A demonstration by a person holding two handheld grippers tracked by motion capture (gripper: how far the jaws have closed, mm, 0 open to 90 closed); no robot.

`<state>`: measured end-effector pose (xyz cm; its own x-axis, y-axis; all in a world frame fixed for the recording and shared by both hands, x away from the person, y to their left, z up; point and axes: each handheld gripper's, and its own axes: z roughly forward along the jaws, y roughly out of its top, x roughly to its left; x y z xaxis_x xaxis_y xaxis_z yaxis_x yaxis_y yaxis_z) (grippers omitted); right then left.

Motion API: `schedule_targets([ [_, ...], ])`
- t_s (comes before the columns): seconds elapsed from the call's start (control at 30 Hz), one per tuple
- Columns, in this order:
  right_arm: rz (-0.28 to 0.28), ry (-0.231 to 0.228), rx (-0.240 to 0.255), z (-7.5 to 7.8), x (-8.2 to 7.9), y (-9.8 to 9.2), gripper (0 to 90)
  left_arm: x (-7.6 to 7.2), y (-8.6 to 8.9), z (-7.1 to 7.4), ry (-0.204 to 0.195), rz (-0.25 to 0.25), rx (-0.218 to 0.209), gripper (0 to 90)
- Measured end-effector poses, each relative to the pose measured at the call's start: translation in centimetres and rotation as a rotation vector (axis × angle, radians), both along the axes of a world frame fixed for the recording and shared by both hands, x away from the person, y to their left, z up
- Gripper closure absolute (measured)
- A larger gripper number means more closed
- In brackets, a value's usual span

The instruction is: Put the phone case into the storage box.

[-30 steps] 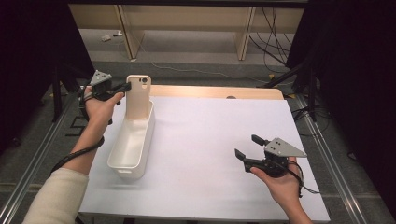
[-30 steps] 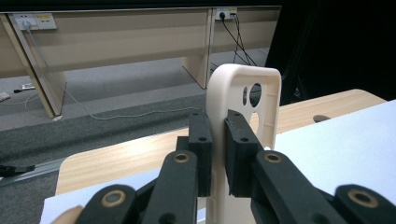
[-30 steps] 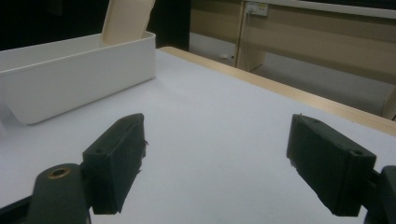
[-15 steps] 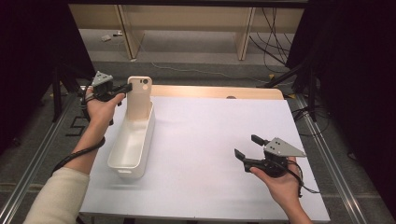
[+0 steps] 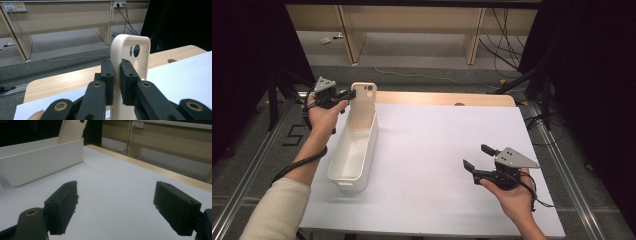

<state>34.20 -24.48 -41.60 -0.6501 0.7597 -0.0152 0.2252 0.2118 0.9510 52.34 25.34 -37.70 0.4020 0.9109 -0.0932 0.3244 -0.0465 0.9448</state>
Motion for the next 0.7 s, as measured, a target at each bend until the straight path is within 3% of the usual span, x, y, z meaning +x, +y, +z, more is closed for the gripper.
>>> schedule_targets([
  [0.7, -0.008, -0.003, -0.007, 0.0, 0.01, -0.02, 20.8, 0.41, -0.06, -0.84, 0.023, 0.008, 0.0, 82.1],
])
